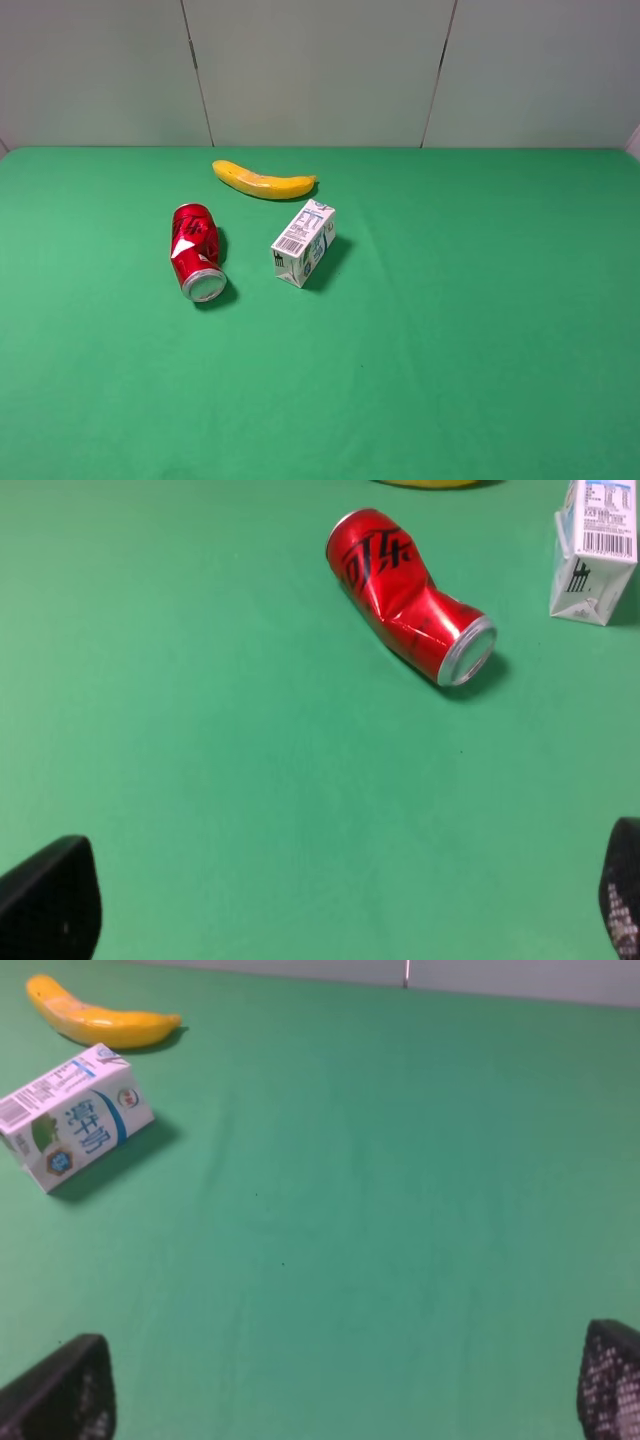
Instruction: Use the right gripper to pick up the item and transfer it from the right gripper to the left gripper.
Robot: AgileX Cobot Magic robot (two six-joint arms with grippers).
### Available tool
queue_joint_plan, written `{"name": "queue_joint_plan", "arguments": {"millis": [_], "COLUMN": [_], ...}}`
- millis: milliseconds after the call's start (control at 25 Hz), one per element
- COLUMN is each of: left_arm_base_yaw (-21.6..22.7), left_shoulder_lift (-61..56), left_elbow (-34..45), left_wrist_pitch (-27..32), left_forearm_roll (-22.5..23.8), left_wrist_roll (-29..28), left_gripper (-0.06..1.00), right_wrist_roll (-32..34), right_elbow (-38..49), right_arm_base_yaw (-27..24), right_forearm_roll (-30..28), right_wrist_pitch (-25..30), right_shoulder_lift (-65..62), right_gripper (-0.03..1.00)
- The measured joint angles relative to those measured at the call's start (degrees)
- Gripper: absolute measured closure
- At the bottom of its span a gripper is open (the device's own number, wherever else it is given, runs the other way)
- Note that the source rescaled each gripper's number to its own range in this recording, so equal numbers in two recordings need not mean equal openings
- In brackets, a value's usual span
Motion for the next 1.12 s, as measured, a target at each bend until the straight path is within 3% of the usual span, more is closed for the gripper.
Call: {"name": "queue_joint_plan", "arguments": {"millis": [1120], "left_arm_base_yaw": [0.0], "left_shoulder_lift": [0.0], "left_elbow": [0.0], "left_wrist_pitch": [0.0], "left_forearm_roll": [0.0], "left_wrist_roll": [0.0], "left_gripper": [-0.06], "right_wrist_roll": [0.0], "right_elbow": [0.0], "right_arm_base_yaw": [0.0], "right_forearm_roll": [0.0], "right_wrist_pitch": [-0.04], "right_shoulder_lift": [0.0], "right_gripper": [-0.03]}}
